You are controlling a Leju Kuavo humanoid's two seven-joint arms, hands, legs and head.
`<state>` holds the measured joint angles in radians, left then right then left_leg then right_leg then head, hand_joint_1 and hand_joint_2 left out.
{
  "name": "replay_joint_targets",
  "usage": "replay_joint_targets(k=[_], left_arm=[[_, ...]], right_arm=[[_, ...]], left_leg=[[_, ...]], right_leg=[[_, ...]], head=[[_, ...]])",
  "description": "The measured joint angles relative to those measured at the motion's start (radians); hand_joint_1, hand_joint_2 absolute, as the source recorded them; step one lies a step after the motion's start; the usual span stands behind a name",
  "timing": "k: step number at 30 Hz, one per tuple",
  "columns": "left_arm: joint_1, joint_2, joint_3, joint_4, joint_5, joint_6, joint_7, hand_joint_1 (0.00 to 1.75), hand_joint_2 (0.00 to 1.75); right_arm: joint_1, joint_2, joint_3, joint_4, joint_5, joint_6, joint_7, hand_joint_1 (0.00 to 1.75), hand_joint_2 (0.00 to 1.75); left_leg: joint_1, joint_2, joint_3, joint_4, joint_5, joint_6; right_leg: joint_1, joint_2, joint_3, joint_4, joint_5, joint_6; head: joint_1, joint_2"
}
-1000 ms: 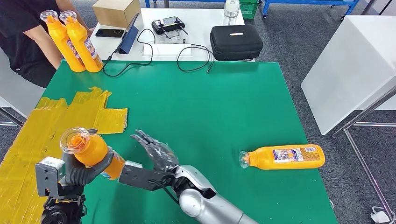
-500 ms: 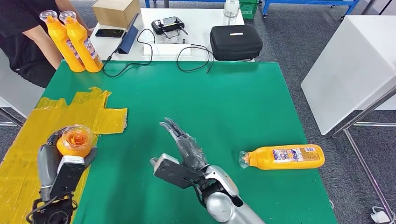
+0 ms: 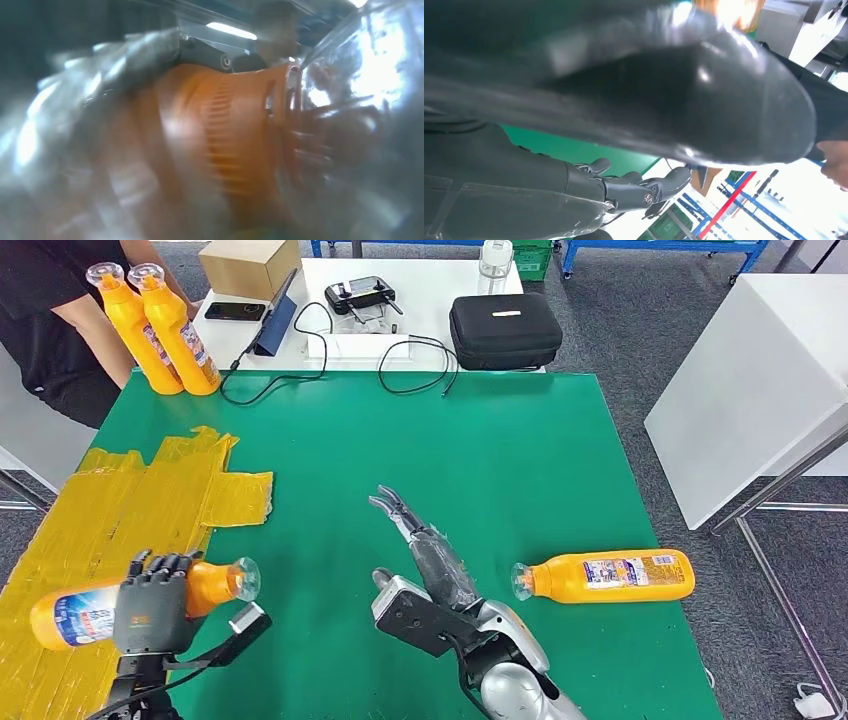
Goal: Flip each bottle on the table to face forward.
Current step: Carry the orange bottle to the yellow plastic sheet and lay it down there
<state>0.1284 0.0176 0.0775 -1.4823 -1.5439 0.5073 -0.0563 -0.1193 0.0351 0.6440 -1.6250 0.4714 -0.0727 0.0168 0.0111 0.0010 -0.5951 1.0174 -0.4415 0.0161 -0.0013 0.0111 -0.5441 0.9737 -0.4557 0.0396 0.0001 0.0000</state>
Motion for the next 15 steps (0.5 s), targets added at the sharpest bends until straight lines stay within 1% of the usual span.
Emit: replay_joint_targets(k=[4,7,8,11,12,15], left_arm=[[-0.019,0.038,-0.084,0.127,-0.016,-0.034,0.048,1.75,1.75],[-0.038,0.058,-0.133,0.178,-0.017,-0.044,0.059,1.75,1.75],[-0.046,0.064,-0.147,0.190,-0.017,-0.050,0.060,1.31,1.75],[-0.069,0.082,-0.189,0.226,-0.016,-0.066,0.055,0.00,0.44],[-0.076,0.088,-0.202,0.236,-0.012,-0.067,0.048,0.00,0.00],[-0.091,0.098,-0.230,0.257,0.015,-0.066,0.021,0.00,0.00]], right_arm=[[0.011,0.000,0.000,-0.012,-0.002,0.006,0.000,0.00,0.00],[0.016,-0.001,0.000,-0.015,-0.002,0.009,0.000,0.00,0.00],[0.016,-0.001,0.000,-0.015,-0.002,0.011,0.000,0.00,0.00],[0.015,0.000,0.000,-0.014,-0.002,0.017,0.000,0.00,0.00],[0.015,0.000,0.000,-0.014,-0.002,0.019,-0.001,0.00,0.00],[0.015,0.001,0.000,-0.014,-0.004,0.026,-0.005,0.00,0.00]], left_leg=[[0.000,0.000,0.000,0.000,0.000,0.000],[0.000,-0.003,0.000,0.000,0.000,0.000],[0.000,-0.004,0.001,0.000,0.000,0.000],[0.000,-0.008,0.003,0.000,0.000,0.000],[0.000,-0.009,0.005,-0.001,0.000,0.000],[0.000,-0.010,0.008,-0.001,0.000,0.000]], right_leg=[[0.000,0.000,0.000,0.000,0.000,0.000],[0.000,-0.002,0.001,0.000,0.000,0.000],[0.000,-0.003,0.002,0.000,0.000,0.000],[0.000,-0.008,0.003,0.000,-0.001,-0.001],[0.000,-0.009,0.003,0.000,-0.002,-0.001],[0.000,-0.010,0.002,-0.001,-0.003,-0.002]], head=[[0.000,0.000],[0.000,0.000],[0.000,0.000],[0.000,0.000],[0.000,0.000],[0.000,0.000]])
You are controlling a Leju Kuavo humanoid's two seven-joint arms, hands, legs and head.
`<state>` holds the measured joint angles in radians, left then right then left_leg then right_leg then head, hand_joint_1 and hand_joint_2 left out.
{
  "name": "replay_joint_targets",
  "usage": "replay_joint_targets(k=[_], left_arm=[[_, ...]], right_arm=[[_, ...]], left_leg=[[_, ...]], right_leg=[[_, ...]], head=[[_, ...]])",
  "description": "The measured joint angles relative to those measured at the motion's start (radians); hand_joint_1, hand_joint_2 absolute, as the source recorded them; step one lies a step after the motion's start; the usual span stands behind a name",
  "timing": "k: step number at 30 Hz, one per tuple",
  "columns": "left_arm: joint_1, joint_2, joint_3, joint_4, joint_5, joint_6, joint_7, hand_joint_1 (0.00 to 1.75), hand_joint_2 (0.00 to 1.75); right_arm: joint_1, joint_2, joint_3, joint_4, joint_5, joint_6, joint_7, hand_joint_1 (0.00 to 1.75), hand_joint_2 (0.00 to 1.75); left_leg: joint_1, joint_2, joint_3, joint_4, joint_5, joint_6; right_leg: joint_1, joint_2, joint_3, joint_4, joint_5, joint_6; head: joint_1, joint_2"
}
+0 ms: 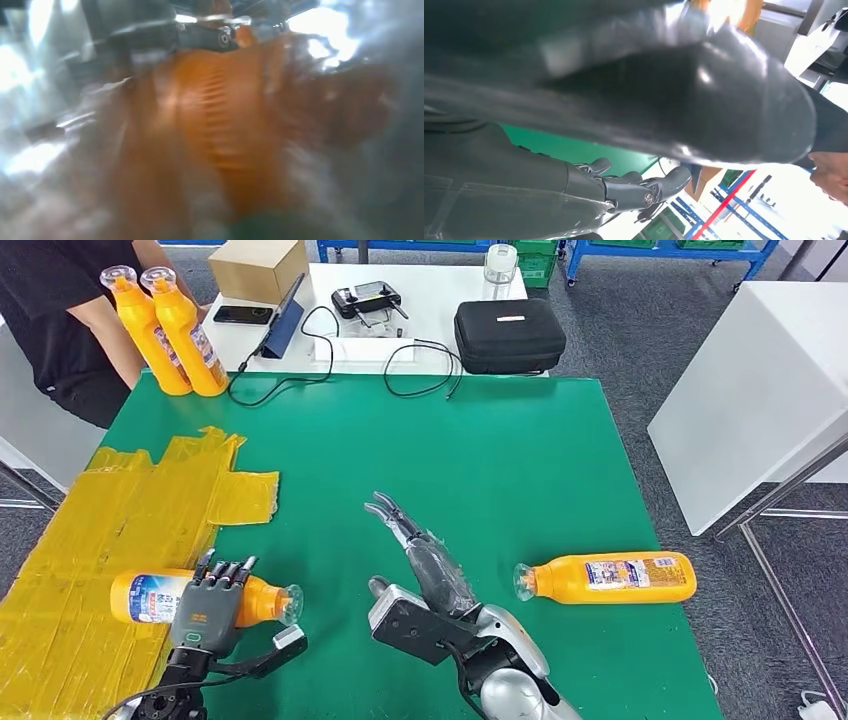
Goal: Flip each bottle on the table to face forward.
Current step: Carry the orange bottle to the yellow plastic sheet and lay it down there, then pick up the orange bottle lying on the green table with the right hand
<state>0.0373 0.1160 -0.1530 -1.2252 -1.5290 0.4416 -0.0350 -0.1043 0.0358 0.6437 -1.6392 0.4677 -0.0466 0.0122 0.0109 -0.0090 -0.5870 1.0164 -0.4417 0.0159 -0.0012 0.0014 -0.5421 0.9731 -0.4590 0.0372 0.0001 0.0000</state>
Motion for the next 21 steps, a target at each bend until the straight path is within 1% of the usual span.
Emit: replay_joint_targets(k=[5,8,10,12,14,16,19,21], left_arm=[[-0.008,0.008,-0.020,0.011,0.036,0.008,-0.018,0.00,0.00],[-0.008,0.009,-0.020,0.011,0.055,0.014,-0.026,0.00,0.00],[-0.002,0.010,-0.019,0.009,0.080,0.028,-0.043,0.00,0.00],[0.020,0.007,-0.016,-0.006,0.125,0.054,-0.074,0.00,0.00],[0.058,-0.005,-0.004,-0.051,0.187,0.085,-0.113,0.00,0.00],[0.095,-0.029,0.021,-0.117,0.260,0.128,-0.154,0.00,0.00],[0.137,-0.077,0.079,-0.241,0.367,0.214,-0.218,0.00,0.00],[0.153,-0.103,0.112,-0.308,0.399,0.237,-0.241,0.00,0.00]], right_arm=[[0.000,-0.002,-0.001,0.000,-0.005,0.005,-0.007,0.00,0.00],[0.001,-0.005,-0.002,0.000,-0.003,0.005,-0.009,0.00,0.00],[0.005,-0.009,-0.003,0.000,0.020,-0.005,-0.011,0.00,0.00],[0.024,-0.013,-0.008,-0.010,0.073,-0.030,-0.013,0.00,0.00],[0.066,-0.019,-0.025,-0.037,0.132,-0.059,-0.015,0.00,0.00],[0.121,-0.028,-0.051,-0.075,0.173,-0.086,-0.021,0.00,0.00],[0.213,-0.046,-0.093,-0.142,0.202,-0.129,-0.027,0.00,0.00],[0.257,-0.057,-0.113,-0.177,0.207,-0.142,-0.028,0.00,0.00]], left_leg=[[0.000,0.000,0.001,0.000,0.002,0.000],[0.000,0.000,0.001,0.000,0.002,0.000],[0.000,0.001,0.001,0.001,0.003,0.000],[0.000,0.001,0.000,0.001,0.002,0.000],[0.000,0.001,-0.003,0.001,0.002,0.000],[0.000,0.001,-0.006,0.001,0.002,0.000],[0.000,0.001,-0.009,0.001,0.002,0.000],[0.000,0.002,-0.010,0.001,0.001,0.000]], right_leg=[[0.000,0.000,0.002,0.000,0.001,0.000],[0.000,0.000,0.009,0.000,0.002,0.000],[0.000,0.000,0.010,0.000,0.002,0.001],[0.000,0.000,0.008,0.000,0.002,0.001],[0.000,0.000,0.005,0.000,0.002,0.001],[0.000,0.000,0.002,0.000,0.002,0.001],[0.000,0.000,0.000,0.000,0.002,0.001],[0.000,0.000,-0.001,0.000,0.002,0.001]], head=[[0.000,0.000],[0.000,0.000],[0.000,0.000],[0.000,0.000],[0.000,0.000],[0.000,0.000],[0.000,0.000],[0.000,0.000]])
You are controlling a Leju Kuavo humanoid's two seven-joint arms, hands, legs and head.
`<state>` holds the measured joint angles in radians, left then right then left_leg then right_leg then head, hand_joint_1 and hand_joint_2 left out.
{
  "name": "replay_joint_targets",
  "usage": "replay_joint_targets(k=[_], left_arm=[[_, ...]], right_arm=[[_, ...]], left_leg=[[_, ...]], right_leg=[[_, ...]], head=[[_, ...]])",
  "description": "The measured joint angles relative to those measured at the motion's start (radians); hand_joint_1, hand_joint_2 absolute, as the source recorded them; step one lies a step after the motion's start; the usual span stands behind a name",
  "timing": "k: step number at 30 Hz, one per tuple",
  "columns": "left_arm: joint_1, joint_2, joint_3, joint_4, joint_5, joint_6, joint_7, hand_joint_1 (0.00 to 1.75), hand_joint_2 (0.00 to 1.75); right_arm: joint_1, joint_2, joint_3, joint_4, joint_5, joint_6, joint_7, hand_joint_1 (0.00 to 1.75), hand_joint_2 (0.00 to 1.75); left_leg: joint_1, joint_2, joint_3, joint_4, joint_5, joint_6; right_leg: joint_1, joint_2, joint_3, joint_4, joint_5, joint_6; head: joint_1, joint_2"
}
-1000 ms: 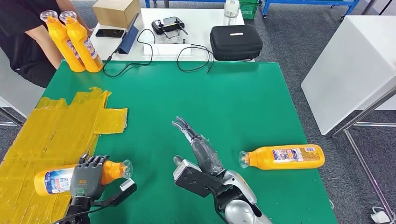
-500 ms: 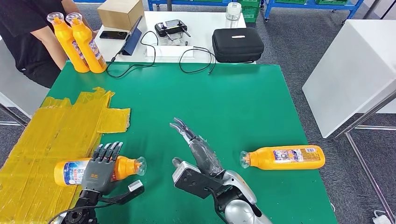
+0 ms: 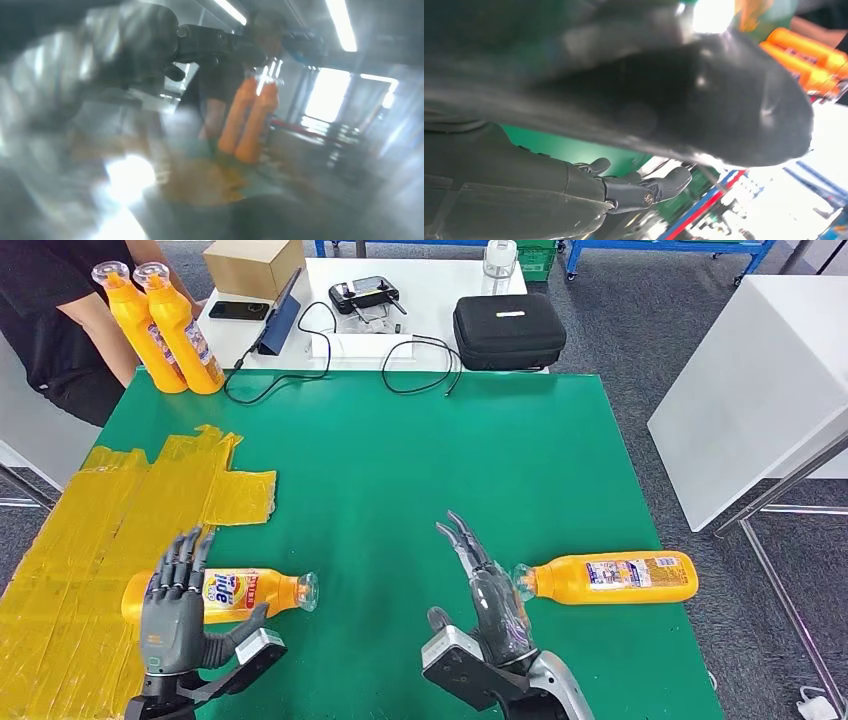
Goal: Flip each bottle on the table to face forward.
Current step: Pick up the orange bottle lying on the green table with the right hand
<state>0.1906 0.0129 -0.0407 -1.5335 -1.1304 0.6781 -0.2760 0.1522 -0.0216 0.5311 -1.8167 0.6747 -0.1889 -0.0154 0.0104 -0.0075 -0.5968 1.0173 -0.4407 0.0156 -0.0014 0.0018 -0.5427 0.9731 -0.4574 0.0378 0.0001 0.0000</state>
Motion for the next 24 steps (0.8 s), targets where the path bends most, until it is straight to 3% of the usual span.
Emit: replay_joint_targets(k=[3,9,13,17,23,24], left_arm=[[0.016,-0.026,0.032,-0.060,0.020,0.004,-0.021,0.00,0.00],[0.032,-0.122,0.139,-0.207,0.308,0.022,-0.225,0.00,0.00],[0.036,-0.160,0.181,-0.297,0.446,0.013,-0.261,0.00,0.00],[0.051,-0.191,0.206,-0.379,0.688,-0.102,-0.309,0.00,0.00],[0.085,-0.226,0.238,-0.454,0.923,-0.434,-0.293,0.00,0.00],[0.088,-0.230,0.241,-0.459,0.927,-0.453,-0.293,0.00,0.44]], right_arm=[[0.035,-0.010,-0.015,-0.032,0.003,-0.007,0.001,0.00,0.00],[0.105,-0.036,-0.036,-0.091,0.024,-0.086,0.026,0.00,0.00],[0.150,-0.058,-0.048,-0.127,0.039,-0.116,0.042,0.00,1.75],[0.211,-0.079,-0.071,-0.177,0.089,-0.150,0.071,0.00,1.75],[0.340,-0.136,-0.144,-0.286,0.178,-0.167,0.100,0.00,1.75],[0.353,-0.144,-0.157,-0.299,0.181,-0.167,0.101,0.00,1.75]], left_leg=[[0.000,0.002,0.000,0.000,0.000,0.000],[0.001,0.002,0.001,0.000,0.000,-0.001],[0.001,0.002,0.000,0.000,0.000,0.000],[0.000,0.002,0.000,0.000,0.000,0.000],[0.000,0.002,0.000,0.000,-0.001,0.001],[0.000,0.002,0.000,0.000,-0.001,0.001]], right_leg=[[0.000,0.000,-0.001,0.000,0.000,0.000],[0.001,0.000,-0.001,0.000,0.000,0.000],[0.000,0.000,-0.001,0.000,0.000,0.000],[0.000,0.000,-0.001,0.000,0.000,0.000],[0.000,0.000,-0.001,0.000,0.000,0.000],[0.000,0.000,-0.001,0.000,0.000,0.000]], head=[[0.000,0.000],[0.000,0.000],[0.000,0.000],[0.000,0.000],[0.000,0.000],[0.000,0.000]])
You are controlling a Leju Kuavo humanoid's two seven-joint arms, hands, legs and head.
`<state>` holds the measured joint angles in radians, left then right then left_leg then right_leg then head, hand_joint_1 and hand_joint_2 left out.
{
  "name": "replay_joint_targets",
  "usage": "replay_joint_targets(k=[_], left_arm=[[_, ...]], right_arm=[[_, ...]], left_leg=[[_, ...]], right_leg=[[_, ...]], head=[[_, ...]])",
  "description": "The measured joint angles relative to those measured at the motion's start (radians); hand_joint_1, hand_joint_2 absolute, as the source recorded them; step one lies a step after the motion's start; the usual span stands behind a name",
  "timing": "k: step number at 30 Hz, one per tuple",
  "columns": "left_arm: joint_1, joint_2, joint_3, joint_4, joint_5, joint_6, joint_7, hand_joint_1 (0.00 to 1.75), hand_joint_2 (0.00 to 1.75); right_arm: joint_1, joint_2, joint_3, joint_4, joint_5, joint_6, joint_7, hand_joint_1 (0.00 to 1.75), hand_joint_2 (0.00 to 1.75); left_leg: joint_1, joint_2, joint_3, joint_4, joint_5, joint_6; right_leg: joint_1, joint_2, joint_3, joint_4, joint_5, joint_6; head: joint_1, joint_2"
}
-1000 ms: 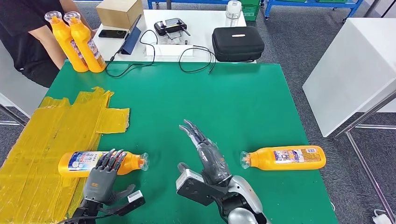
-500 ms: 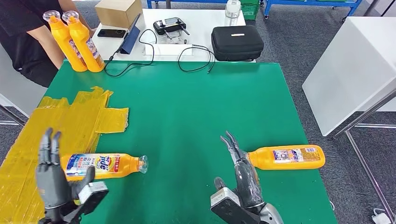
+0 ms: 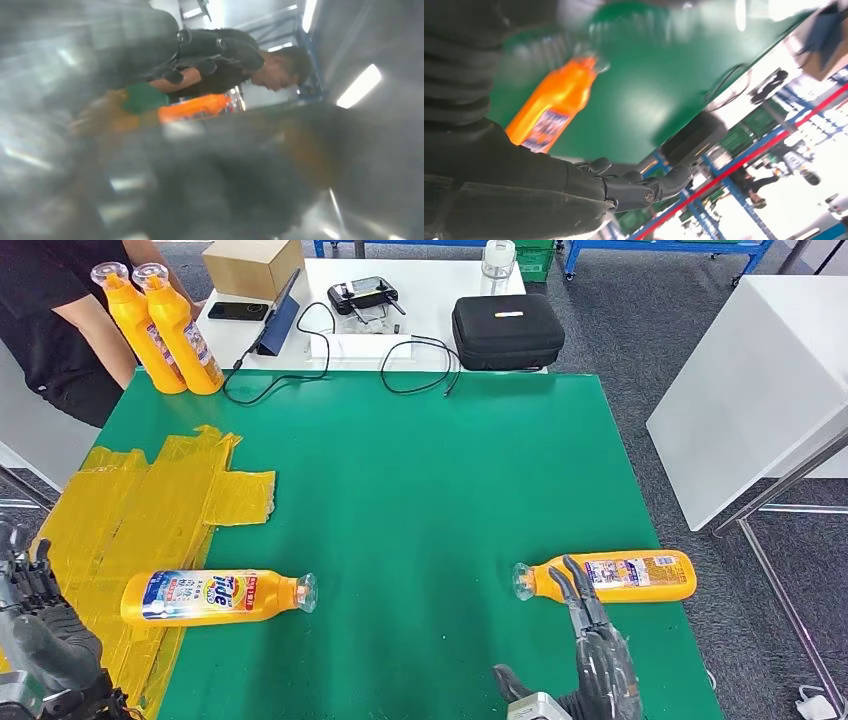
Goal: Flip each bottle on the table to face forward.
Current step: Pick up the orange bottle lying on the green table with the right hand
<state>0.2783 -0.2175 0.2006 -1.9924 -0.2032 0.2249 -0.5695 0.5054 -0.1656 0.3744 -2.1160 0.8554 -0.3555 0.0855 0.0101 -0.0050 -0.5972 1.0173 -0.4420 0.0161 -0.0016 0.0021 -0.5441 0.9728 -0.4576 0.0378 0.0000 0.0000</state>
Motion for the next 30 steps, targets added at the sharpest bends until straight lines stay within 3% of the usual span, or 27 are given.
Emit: replay_joint_targets(k=[3,5,9,13,21,25,30], left_arm=[[0.004,-0.010,0.010,-0.010,0.000,-0.019,-0.001,0.00,1.75],[0.006,-0.013,0.016,-0.013,-0.013,-0.032,0.017,0.00,1.75],[0.006,-0.018,0.030,-0.010,-0.006,-0.099,0.086,0.00,0.00],[0.006,-0.022,0.047,-0.002,-0.004,-0.146,0.103,0.00,0.00],[0.007,-0.025,0.057,0.015,0.018,-0.190,0.131,0.00,0.00],[0.007,-0.025,0.060,0.023,0.027,-0.199,0.136,0.00,0.00],[0.007,-0.025,0.062,0.027,0.028,-0.200,0.136,0.00,0.00]], right_arm=[[0.026,-0.015,-0.030,-0.027,0.005,0.003,0.002,0.00,1.75],[0.035,-0.020,-0.046,-0.036,0.018,0.012,0.011,0.00,1.75],[0.056,-0.024,-0.111,-0.045,0.035,0.054,0.031,0.00,1.75],[0.073,-0.008,-0.257,-0.046,0.025,0.172,-0.011,0.00,1.75],[0.013,0.108,-0.685,-0.016,0.107,0.490,-0.169,0.00,1.75],[-0.017,0.143,-0.830,0.005,0.126,0.536,-0.194,0.00,1.75],[-0.031,0.169,-0.901,0.018,0.132,0.544,-0.201,0.00,1.75]], left_leg=[[0.000,0.001,0.001,0.000,0.000,0.000],[0.000,0.000,0.002,0.000,-0.001,0.000],[0.000,0.000,0.003,0.000,-0.001,0.000],[0.000,0.001,0.002,0.000,-0.001,0.000],[-0.001,0.000,0.001,0.000,-0.001,0.001],[-0.001,0.001,0.001,0.000,-0.001,0.001],[-0.001,0.001,0.002,0.000,-0.001,0.001]], right_leg=[[0.000,0.000,-0.001,0.000,0.000,0.000],[0.000,0.000,-0.005,0.000,0.000,0.000],[0.000,0.000,-0.007,0.000,-0.001,0.000],[0.000,0.000,-0.007,0.000,0.000,0.000],[-0.001,0.000,-0.006,0.000,0.000,0.000],[0.000,0.000,-0.001,0.000,0.000,0.000],[0.000,0.000,0.001,0.000,0.000,0.000]], head=[[0.000,0.000],[0.000,0.000],[0.000,0.000],[0.000,0.000],[0.000,0.000],[0.000,0.000],[0.000,0.000]])
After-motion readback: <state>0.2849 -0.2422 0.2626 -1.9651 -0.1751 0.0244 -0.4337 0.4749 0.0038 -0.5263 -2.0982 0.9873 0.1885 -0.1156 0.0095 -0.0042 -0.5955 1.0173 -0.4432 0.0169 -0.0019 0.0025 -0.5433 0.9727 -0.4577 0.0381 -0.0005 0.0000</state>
